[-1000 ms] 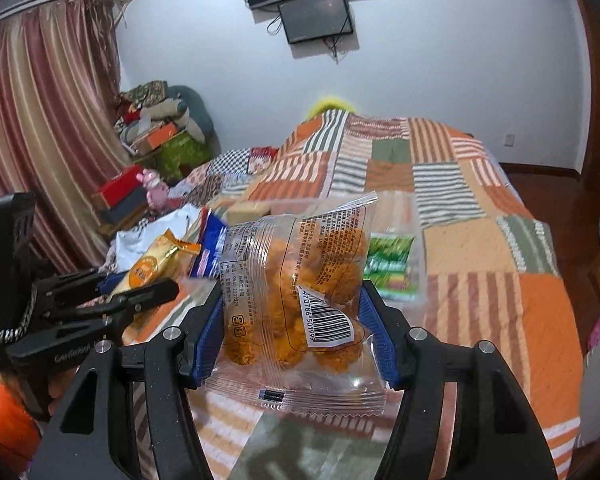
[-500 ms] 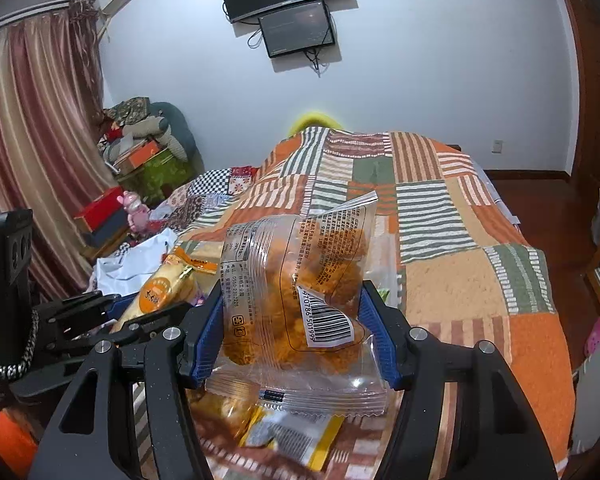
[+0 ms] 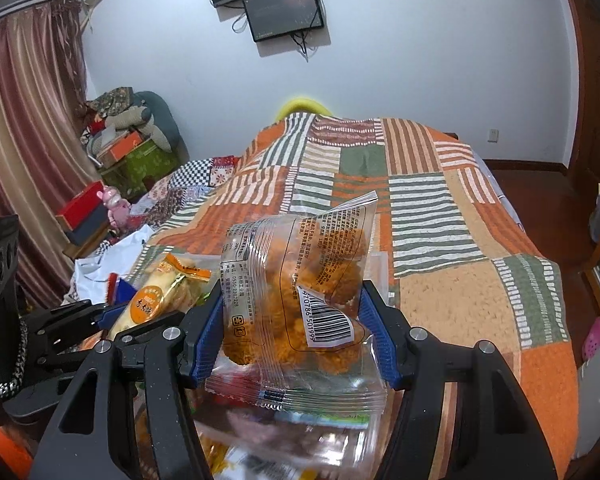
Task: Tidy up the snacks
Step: 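Carry the rice cake with left tool while right tool carries the nugget bag over the box, then open left tool to drop the rice cake into the box while right tool releases the nugget bag, then grasp the square nut cake with left tool while right tool grasps the white-and-yellow bag, then carry the nut cake with left tool while right tool carries the white bag over the box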
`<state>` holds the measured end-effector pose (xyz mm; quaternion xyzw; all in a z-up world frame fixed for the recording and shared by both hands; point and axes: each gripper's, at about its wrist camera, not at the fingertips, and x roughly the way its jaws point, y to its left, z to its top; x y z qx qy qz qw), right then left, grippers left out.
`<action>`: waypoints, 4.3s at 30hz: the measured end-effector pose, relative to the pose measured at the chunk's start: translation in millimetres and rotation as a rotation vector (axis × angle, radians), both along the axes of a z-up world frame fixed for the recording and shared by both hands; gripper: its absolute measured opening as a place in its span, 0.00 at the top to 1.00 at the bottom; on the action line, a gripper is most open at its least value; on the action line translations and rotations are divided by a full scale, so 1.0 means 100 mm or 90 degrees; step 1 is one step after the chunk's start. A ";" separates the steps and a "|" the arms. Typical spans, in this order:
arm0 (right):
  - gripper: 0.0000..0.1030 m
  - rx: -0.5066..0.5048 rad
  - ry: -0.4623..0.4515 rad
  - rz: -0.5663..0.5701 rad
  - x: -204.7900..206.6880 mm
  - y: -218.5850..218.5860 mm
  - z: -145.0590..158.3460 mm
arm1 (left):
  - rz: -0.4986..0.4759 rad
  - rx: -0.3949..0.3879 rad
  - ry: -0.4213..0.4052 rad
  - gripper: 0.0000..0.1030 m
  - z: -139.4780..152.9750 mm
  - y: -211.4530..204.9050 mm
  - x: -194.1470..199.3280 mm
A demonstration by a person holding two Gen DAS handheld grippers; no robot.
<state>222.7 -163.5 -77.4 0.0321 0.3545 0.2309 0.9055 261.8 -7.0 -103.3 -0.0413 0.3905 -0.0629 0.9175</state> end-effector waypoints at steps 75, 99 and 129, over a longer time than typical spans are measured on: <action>0.26 -0.078 0.163 0.061 -0.59 0.18 -0.74 | 0.007 0.008 0.080 0.21 -0.39 0.37 -1.15; 0.55 -0.036 0.145 0.071 -0.77 -0.28 -0.64 | -0.041 -0.013 0.147 0.19 -0.60 -0.12 -0.74; 0.55 0.013 0.075 0.069 -0.93 -0.36 -0.26 | -0.003 -0.017 0.113 0.25 -0.47 0.05 -0.98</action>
